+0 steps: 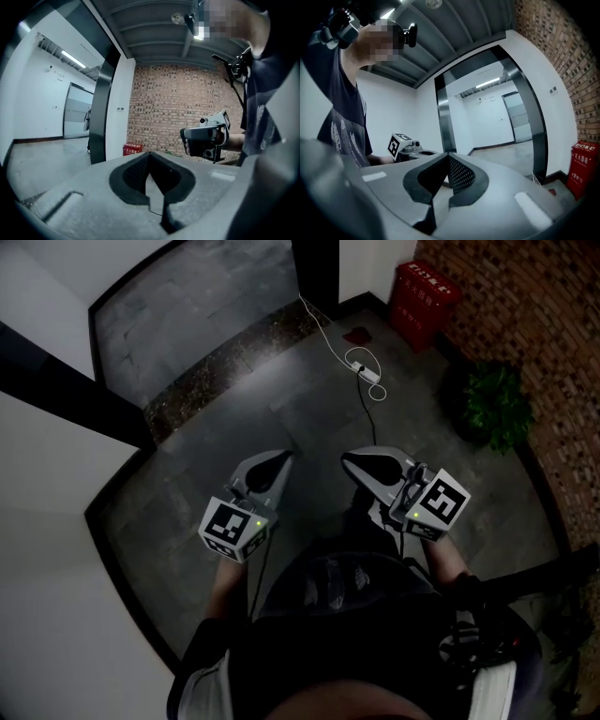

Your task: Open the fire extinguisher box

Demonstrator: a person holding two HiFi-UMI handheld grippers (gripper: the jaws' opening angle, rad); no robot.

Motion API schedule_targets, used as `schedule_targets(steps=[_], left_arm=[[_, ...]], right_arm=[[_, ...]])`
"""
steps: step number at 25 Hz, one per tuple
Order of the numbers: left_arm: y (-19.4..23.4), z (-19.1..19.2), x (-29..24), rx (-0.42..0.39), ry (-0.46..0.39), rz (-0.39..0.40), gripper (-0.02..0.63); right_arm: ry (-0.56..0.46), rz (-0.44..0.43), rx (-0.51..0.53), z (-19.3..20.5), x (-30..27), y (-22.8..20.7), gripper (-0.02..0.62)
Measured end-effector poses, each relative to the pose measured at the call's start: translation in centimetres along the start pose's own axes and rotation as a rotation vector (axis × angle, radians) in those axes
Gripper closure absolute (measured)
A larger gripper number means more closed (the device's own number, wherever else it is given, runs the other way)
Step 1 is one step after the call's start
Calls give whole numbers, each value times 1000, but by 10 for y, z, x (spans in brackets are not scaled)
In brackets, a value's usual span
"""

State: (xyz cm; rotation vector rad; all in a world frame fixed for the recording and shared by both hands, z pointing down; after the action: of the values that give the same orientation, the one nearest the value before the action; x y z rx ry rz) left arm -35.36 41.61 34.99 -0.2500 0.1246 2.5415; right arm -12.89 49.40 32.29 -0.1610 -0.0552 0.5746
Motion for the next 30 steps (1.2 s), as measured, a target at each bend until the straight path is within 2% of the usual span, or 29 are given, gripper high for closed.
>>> schedule_targets(steps=[6,9,15,16,19,21,24,30], left_arm=[[-10,-43,-116,-77,50,64,606],[-19,-72,-183,-79,68,86,606],[-28,-13,-210,-102,24,105,606],[-30,-16,-221,-116,34,115,606],[-30,-63,-282,-130,86,149,606],[-29,-82,-313,-137,95,174,606],[-29,-86,-343,-142,88,221,606],[-6,-92,-405,-94,50,329,606]], right_arm=[[-64,49,-70,-16,59,-93,597],[-70,68,-114,-31,98,-150,597],[-24,81,-40,23,114,-169,597],[-27,88,-31,20,120,-177,597],[-51,133,-53,-19,152,-224,597],[-59,175,-69,-28,166,-244,595],[-59,223,-61,-25,176,-257,597],[-55,320,-70,-26,177,-295,595]])
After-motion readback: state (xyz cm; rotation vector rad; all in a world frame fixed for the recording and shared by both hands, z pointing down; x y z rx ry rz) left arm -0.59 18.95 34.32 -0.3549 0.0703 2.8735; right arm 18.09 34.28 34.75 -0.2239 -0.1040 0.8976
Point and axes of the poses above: the fingertips, and each gripper's own axes: x backward along the fingers, y to its left, z out of its underside, the point moved 10 cm from there along x, backward along the fingers, and after that the axes turned 11 degrees about -z, right-handed, at the moved point
